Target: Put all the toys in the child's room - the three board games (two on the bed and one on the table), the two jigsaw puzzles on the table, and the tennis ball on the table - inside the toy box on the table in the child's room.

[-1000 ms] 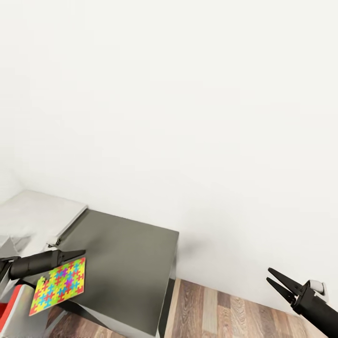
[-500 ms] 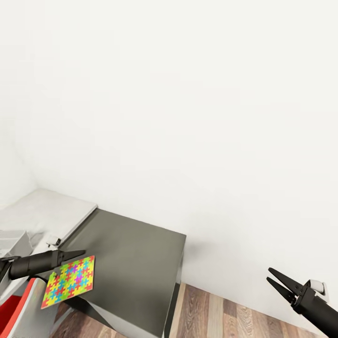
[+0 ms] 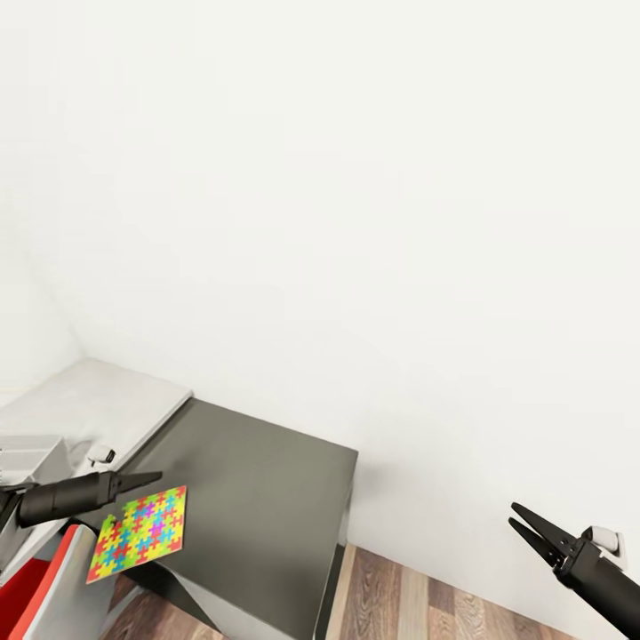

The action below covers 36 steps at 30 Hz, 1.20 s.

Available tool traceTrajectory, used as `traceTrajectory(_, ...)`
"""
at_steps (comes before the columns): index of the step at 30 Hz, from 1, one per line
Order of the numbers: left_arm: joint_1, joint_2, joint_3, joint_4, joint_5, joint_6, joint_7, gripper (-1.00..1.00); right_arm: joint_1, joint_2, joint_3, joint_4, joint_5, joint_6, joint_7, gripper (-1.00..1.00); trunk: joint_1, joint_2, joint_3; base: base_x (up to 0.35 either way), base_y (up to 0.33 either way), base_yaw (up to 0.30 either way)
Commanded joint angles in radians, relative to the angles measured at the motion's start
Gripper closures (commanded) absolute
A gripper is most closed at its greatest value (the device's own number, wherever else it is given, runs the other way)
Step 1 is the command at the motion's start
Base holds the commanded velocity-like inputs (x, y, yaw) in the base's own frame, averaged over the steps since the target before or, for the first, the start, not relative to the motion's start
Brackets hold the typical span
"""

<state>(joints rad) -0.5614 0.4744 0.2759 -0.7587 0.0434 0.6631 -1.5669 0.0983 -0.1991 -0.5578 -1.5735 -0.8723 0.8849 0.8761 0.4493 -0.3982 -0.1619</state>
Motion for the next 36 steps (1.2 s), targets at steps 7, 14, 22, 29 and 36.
traceTrajectory(7,0.000,0.000,0.000,-0.018,0.001,0.027,-0.004,-1.00,0.000,0.000,0.001,0.000,-0.002,0.003,0.000,-1.00,0.001,-0.002,0.010,0.000,0.000,0.072)
traceTrajectory(14,0.001,0.001,0.002,-0.020,0.001,0.030,-0.004,-1.00,0.000,0.000,0.001,0.000,-0.002,0.003,0.000,-1.00,0.001,-0.002,0.021,-0.025,0.003,0.110)
traceTrajectory(22,0.002,0.000,0.002,-0.021,0.001,0.030,-0.004,-1.00,0.000,0.000,0.001,0.000,-0.002,0.003,0.000,-1.00,0.001,-0.002,0.033,-0.103,0.066,0.175)
traceTrajectory(29,0.002,0.000,0.002,-0.021,0.001,0.031,-0.004,-1.00,0.000,0.000,0.001,-0.001,-0.002,0.004,-0.001,-1.00,0.001,-0.002,0.041,-0.049,0.017,0.209)
traceTrajectory(36,0.002,0.000,0.006,-0.021,0.001,0.031,-0.004,-1.00,0.000,0.000,0.001,-0.001,-0.002,0.005,-0.003,-1.00,0.001,-0.002,0.043,-0.182,0.139,0.078)
